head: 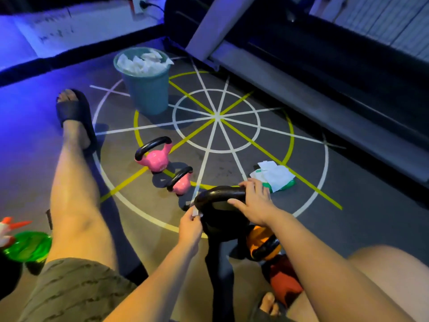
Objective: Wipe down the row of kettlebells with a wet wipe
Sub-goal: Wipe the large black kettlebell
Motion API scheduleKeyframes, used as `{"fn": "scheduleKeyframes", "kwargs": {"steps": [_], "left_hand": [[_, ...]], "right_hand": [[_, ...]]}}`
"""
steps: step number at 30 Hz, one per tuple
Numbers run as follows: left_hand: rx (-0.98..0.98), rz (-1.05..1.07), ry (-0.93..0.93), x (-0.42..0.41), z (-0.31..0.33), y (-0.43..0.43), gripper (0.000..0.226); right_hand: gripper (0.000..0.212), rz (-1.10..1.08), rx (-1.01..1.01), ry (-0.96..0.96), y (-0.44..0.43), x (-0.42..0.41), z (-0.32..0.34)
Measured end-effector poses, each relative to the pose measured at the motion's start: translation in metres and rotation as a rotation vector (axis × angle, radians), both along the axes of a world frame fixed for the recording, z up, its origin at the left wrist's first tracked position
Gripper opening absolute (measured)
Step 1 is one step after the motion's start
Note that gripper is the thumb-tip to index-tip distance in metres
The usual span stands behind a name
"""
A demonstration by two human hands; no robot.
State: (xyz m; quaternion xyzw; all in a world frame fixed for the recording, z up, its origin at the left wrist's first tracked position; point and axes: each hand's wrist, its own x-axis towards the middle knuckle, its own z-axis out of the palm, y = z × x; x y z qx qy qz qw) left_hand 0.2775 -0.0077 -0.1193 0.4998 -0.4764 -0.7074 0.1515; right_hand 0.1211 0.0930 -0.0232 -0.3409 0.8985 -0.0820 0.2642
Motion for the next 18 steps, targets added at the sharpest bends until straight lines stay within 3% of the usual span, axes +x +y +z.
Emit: {"fn": "scheduleKeyframes", "kwargs": {"steps": [3,8,11,15,18], "left_hand": [[0.047,0.045,0.015,-0.009,0.001,-0.003,0.033],[0.137,0.295,0.112,-0.012,0.015,-0.007,0.024],[-0.047,0.37,0.077,-0.002,0.018,-0.006,0.02],[-0.479,0.166,-0.066,0.002,0.029,-0.005,0.036],[-0.498,0.001,-0.162,-0.002,0.035,-0.005,0.047]], "right_hand": [[0.069,0.0,-0.008,-0.002,0.001,-0.001,-0.001],[0.067,-0.011,-0.042,-0.021,0.003,-0.002,-0.002],[0.067,-0.004,-0.044,-0.002,0.003,-0.001,-0.006],[0.065,-0.01,-0.074,0.012,0.004,0.001,-0.007],[0.064,-0.022,-0.09,0.012,0.005,0.002,-0.006]]}}
